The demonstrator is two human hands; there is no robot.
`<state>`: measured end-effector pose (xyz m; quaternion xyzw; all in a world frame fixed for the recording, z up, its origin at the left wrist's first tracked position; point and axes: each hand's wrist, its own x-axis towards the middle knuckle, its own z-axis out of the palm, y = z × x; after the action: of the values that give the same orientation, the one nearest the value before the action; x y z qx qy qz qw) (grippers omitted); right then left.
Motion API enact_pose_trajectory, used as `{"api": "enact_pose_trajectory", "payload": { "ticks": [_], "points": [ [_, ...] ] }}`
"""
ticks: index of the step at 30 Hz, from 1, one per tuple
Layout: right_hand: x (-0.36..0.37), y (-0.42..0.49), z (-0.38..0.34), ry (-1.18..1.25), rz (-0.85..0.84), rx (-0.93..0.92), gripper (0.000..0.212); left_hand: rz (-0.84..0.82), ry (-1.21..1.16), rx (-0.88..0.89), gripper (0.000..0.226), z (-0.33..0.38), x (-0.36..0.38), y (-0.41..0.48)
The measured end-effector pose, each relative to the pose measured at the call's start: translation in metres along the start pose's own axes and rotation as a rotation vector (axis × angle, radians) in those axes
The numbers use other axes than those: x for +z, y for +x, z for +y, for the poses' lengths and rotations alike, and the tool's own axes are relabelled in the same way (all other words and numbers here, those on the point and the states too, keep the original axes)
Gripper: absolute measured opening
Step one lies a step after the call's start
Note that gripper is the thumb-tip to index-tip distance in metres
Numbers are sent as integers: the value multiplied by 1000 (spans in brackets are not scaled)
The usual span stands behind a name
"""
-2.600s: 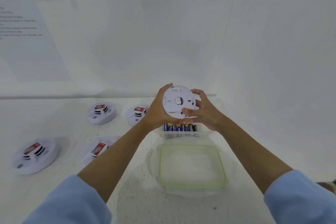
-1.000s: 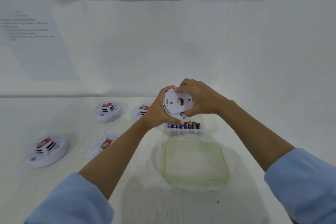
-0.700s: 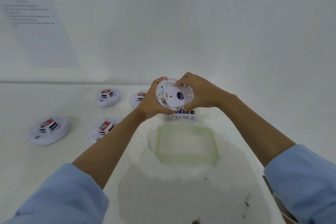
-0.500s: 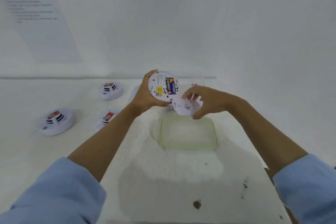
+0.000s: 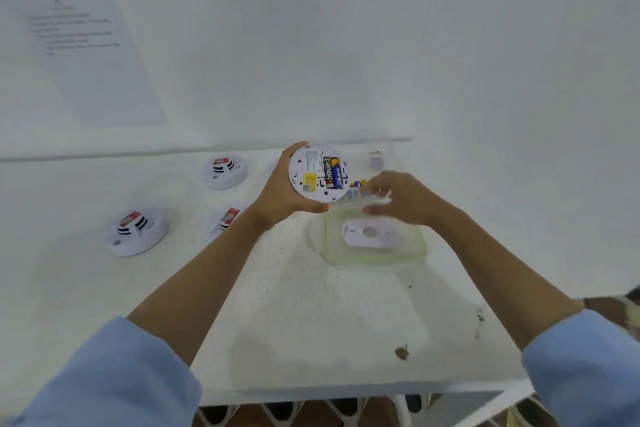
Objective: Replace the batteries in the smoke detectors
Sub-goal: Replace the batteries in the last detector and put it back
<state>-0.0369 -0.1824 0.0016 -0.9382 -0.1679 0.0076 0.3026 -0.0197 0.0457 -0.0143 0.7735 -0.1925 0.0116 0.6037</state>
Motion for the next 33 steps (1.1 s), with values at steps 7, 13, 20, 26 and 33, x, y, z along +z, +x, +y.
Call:
{"api": "enact_pose_trajectory", "payload": {
  "ticks": [7, 13, 20, 26, 33],
  "points": [
    [-5, 31, -22, 53, 173, -251, 38, -60, -60, -19, 103, 6, 12, 11],
    [-29, 59, -11, -99, 36, -274, 43, -63, -86, -59, 101, 4, 17, 32],
    [-30, 77, -3, -399, 38, -449, 35, -49, -81, -61, 104, -5, 15, 52],
    [-15, 84, 8, -487, 157, -639, 37, -41, -82, -76, 99, -10, 12, 61],
    [-17, 94, 11, -500, 234, -740, 36, -57, -67, -63, 103, -9, 2, 74]
  ]
}}
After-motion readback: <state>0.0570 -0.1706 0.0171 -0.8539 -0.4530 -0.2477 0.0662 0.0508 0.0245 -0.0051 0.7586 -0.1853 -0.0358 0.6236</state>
